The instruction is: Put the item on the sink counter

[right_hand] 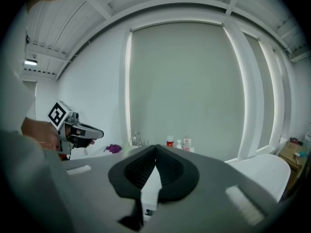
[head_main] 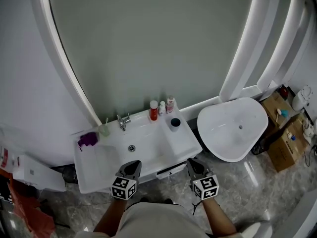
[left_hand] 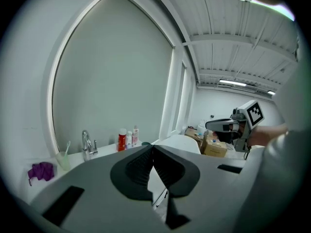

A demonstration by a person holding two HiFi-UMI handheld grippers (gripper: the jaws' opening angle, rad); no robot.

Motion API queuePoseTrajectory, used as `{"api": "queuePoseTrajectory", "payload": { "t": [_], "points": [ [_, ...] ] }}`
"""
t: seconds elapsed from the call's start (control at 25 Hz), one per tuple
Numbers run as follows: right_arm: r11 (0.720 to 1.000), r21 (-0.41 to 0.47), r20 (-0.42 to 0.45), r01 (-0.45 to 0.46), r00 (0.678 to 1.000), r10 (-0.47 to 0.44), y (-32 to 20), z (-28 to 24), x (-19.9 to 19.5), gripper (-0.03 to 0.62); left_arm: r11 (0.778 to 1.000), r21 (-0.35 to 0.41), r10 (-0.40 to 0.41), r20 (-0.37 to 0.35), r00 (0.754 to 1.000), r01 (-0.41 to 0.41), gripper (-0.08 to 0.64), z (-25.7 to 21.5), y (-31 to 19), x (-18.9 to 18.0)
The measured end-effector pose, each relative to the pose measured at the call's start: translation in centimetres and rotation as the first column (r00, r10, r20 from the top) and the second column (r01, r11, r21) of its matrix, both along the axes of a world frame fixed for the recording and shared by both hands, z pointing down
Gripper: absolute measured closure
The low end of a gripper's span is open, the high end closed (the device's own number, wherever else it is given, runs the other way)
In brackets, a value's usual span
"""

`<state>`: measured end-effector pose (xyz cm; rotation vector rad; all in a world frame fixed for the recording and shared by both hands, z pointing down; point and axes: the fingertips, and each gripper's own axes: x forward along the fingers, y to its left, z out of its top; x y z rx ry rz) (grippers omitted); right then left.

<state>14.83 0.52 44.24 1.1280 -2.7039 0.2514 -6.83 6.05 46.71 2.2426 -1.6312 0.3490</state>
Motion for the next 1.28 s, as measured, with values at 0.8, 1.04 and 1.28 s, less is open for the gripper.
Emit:
{"api": "queuePoseTrajectory", "payload": {
  "t": [0.8, 1.04, 1.28],
  "points": [
    [0.998, 0.026, 0.012, 0.065, 0.998, -0.065, 1.2, -2.8, -2.7, 0.581, 0.998, 0.048, 0.030, -0.037, 0.999, -0.028, 0.552, -2.8, 0.1, -4.4],
    [0.996, 0.044, 0.014, 0.076, 0.997, -0.077, 1.0, -3.6, -2.4, 0.581, 0.998, 0.049, 0.040, -0.045, 0.998, -0.038, 0.552, -3.2, 0.1, -4.0],
    [0.996, 0.045, 0.014, 0.074, 0.997, -0.075, 0.7, -3.6, -2.2, 0.581, 0.998, 0.053, 0.040, -0.040, 0.998, -0.037, 0.552, -3.4, -0.1, -3.9]
  ]
}}
